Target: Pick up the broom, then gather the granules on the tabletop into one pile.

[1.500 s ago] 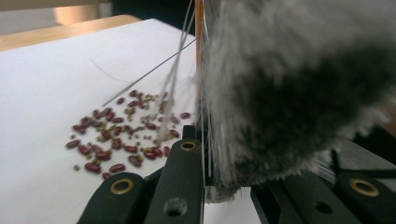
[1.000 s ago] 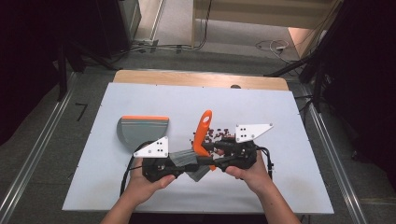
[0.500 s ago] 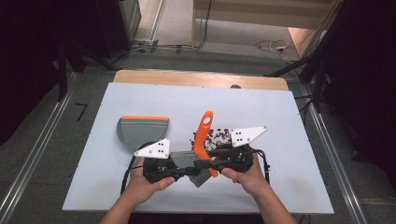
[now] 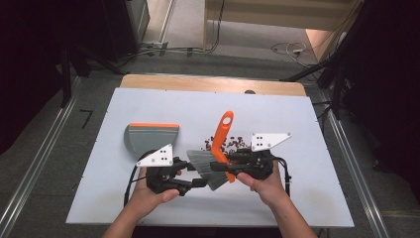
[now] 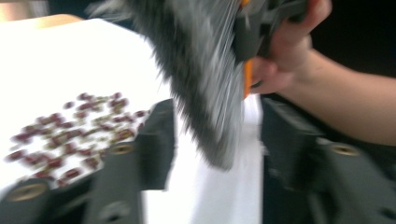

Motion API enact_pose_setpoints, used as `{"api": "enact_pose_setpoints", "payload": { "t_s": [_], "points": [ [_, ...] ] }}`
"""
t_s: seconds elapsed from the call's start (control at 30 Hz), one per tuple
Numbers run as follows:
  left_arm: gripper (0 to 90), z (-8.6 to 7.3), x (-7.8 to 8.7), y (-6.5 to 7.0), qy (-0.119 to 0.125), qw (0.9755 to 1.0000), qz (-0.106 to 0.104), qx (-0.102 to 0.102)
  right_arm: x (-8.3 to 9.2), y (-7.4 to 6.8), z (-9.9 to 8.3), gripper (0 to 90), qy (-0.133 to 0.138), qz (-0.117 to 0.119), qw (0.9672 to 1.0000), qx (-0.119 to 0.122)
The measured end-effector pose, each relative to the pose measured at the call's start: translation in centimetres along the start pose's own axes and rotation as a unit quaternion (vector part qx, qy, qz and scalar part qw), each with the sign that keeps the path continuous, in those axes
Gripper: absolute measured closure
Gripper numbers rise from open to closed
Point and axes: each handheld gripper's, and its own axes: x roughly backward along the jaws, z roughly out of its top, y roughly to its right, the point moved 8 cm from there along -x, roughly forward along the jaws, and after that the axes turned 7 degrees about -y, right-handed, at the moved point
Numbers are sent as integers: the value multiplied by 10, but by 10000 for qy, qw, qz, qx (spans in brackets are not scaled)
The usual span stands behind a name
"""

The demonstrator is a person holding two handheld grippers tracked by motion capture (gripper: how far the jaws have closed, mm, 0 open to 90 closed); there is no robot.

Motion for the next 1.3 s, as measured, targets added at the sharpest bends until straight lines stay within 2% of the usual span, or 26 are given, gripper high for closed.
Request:
{"api": "enact_pose_setpoints", "payload": {
  "t_s": [0.03,0.1,0.13,0.17,0.2,0.23,0.3,0.33,0.37,0.47,0.53,0.57,0.63,0.67,0.73,0.77,0.8,0.83,0.93,1.03,1.07,1.1,1.17,1.2,1.3],
  "points": [
    [340,0,0,0,0,10000,0,0,0,0,0,687,0,0,10000,0],
    [259,-1,3,-5,3,9997,221,47,4,5,0,686,5,-162,9998,-76],
    [227,-1,3,-5,3,9997,221,47,5,6,0,686,1,-229,9997,-82],
    [227,-1,4,-8,20,9996,279,80,5,6,0,686,1,-229,9997,-82],
    [170,-1,5,-10,29,9994,336,115,8,10,-1,686,-2,-339,9993,-177],
    [146,-2,7,-14,40,9987,481,168,9,12,-1,686,-17,-426,9989,-197],
    [107,-2,9,-16,53,9984,532,196,11,17,-2,686,-50,-659,9975,-252],
    [98,-3,13,-20,113,9976,632,258,12,19,-2,686,-58,-730,9969,-302],
    [80,-3,13,-20,113,9976,632,258,12,19,-2,686,-58,-730,9969,-302],
    [34,-4,22,-28,227,9961,777,351,18,30,-6,686,-172,-1225,9915,-404],
    [14,-4,25,-30,262,9956,821,368,21,37,-8,686,-328,-1600,9858,-399],
    [6,-5,27,-32,269,9950,883,376,22,40,-9,686,-377,-1705,9837,-421],
    [0,-5,31,-36,321,9941,954,392,27,45,-11,686,-397,-1854,9807,-483],
    [0,-6,33,-37,335,9938,982,395,27,45,-11,686,-397,-1854,9807,-483],
    [0,-7,37,-39,357,9932,1026,416,31,50,-12,686,-437,-2055,9762,-531],
    [0,-8,38,-41,348,9929,1060,416,33,52,-13,686,-449,-2098,9751,-552],
    [0,-9,39,-42,350,9928,1070,419,38,57,-14,686,-472,-2261,9711,-598],
    [0,-9,39,-42,347,9926,1080,435,38,57,-14,686,-472,-2261,9711,-598],
    [0,-10,40,-43,362,9922,1105,449,43,62,-16,686,-562,-2440,9661,-631],
    [0,-11,41,-44,367,9919,1123,467,48,68,-18,686,-522,-2494,9642,-730],
    [0,-11,41,-44,371,9917,1138,475,51,71,-20,686,-572,-2586,9612,-775],
    [0,-11,42,-44,368,9915,1156,478,51,71,-20,686,-572,-2586,9612,-775],
    [0,-12,43,-45,370,9909,1200,487,56,77,-23,685,-646,-2765,9554,-817],
    [0,-13,44,-46,347,9905,1241,473,56,77,-23,685,-646,-2765,9554,-817],
    [0,-16,45,-46,269,9897,1344,407,62,84,-26,686,-747,-2977,9476,-882]
  ]
}}
